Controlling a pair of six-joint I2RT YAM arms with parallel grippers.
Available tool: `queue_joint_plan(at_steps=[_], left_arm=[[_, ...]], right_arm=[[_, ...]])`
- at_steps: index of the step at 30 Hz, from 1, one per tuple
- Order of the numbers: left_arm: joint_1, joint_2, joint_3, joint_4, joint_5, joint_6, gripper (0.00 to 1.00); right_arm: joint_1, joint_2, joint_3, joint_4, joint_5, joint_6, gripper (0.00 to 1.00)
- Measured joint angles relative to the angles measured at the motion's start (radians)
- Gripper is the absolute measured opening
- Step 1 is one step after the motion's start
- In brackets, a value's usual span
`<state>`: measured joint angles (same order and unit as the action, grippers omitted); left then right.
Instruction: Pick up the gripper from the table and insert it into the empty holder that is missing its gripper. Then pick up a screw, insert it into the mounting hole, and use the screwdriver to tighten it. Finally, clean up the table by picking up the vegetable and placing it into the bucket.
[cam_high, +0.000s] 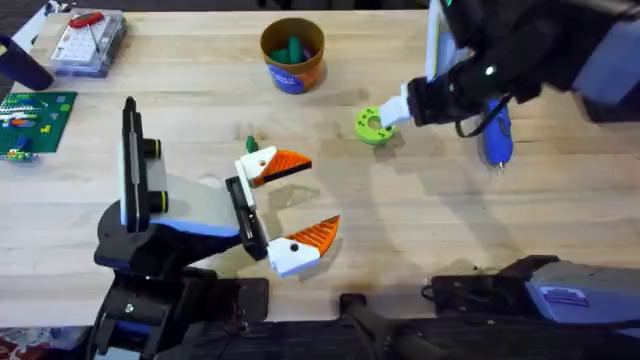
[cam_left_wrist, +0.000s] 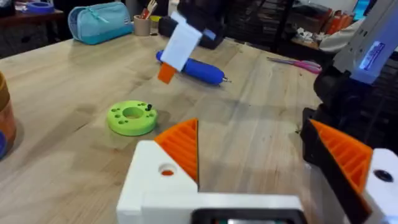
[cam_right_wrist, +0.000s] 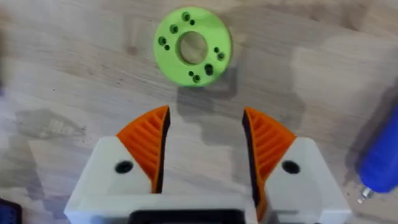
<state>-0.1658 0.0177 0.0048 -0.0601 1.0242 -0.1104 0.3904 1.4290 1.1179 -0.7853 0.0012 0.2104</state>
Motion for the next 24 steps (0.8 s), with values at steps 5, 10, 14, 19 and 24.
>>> queue_joint_plan(at_steps=[5,10,14,19,24], left_arm=[[0.0,0.0,0.0,0.0,0.0,0.0,0.99],[0.0,0.0,0.0,0.0,0.0,0.0,0.99],[0.0,0.0,0.0,0.0,0.0,0.0,0.99],[0.0,0.0,0.0,0.0,0.0,0.0,0.99],[0.0,0.0,0.0,0.0,0.0,0.0,0.99]], right_arm=[[0.0,0.002,-0.069,0.053,-0.035,-0.009,0.673],[0.0,0.011,-0.076,0.098,-0.046,-0.031,0.673],[0.0,0.036,-0.076,0.119,-0.048,-0.043,0.673],[0.0,0.078,-0.075,0.123,-0.047,-0.058,0.673],[0.0,0.146,-0.026,0.118,-0.047,-0.065,0.673]])
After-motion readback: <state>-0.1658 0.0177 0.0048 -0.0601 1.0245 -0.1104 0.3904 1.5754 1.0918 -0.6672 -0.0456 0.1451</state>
